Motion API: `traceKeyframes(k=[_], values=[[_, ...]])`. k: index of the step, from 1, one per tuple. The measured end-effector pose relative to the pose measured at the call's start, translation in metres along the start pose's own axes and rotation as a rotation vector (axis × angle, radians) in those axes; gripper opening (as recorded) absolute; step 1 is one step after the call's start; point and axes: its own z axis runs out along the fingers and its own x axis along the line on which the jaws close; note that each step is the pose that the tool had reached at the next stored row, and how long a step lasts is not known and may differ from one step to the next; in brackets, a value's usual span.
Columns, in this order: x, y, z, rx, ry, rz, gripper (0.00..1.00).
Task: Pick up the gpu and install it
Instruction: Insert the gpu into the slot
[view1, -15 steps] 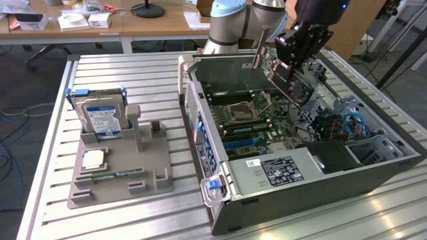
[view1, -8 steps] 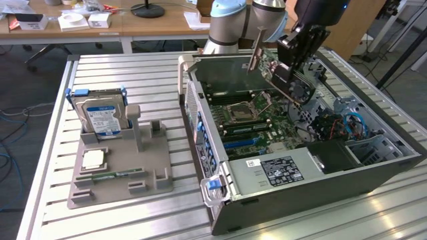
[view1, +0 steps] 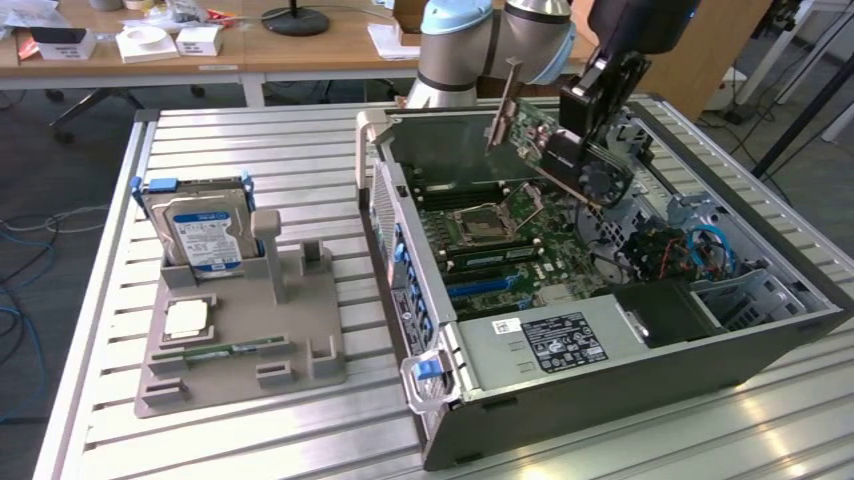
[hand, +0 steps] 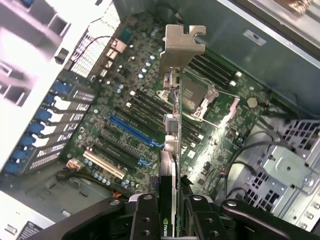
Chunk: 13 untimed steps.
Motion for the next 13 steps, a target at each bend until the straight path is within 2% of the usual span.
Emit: traceKeyframes(k=[13], values=[[0.0000,-0.0001,0.0032,-0.0022,0.0086,-0.236,0.26]])
